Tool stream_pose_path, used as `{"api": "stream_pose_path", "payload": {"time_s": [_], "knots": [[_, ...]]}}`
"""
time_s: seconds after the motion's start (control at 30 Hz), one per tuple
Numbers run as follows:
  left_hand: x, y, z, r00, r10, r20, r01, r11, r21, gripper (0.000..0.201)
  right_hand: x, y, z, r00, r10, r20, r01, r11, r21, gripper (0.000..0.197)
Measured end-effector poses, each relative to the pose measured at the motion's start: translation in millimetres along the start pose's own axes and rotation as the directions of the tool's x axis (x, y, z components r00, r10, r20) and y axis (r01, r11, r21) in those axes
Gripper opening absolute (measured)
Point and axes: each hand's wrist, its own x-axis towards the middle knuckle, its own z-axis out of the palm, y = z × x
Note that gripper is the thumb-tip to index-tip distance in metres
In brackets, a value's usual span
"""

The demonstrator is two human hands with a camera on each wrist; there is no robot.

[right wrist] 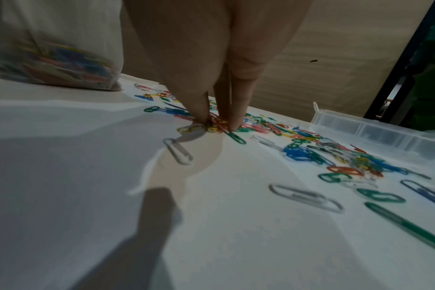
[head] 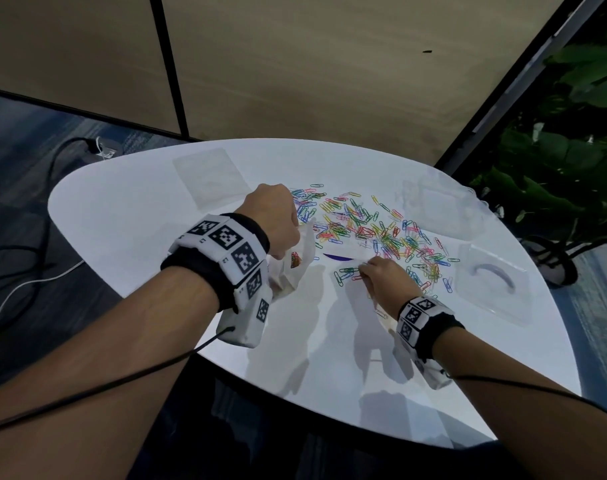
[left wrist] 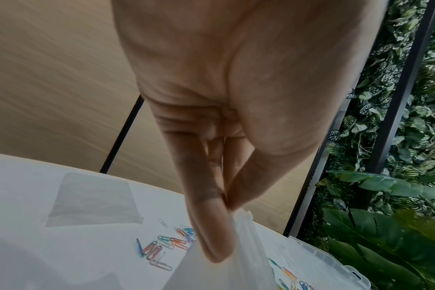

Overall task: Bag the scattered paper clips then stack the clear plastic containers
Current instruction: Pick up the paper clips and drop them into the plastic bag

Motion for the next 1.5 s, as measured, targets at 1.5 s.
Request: {"api": "stream_pose_path", "payload": {"time_s": [1.5], "knots": [[-0.2,4.9,6.2,0.999,0.028,-0.045,-0.029,0.999,-0.031,0.024,15.2,-118.5,-115.3,0.996,0.066,-0.061,-0.004,0.713,0.701,0.020]]}}
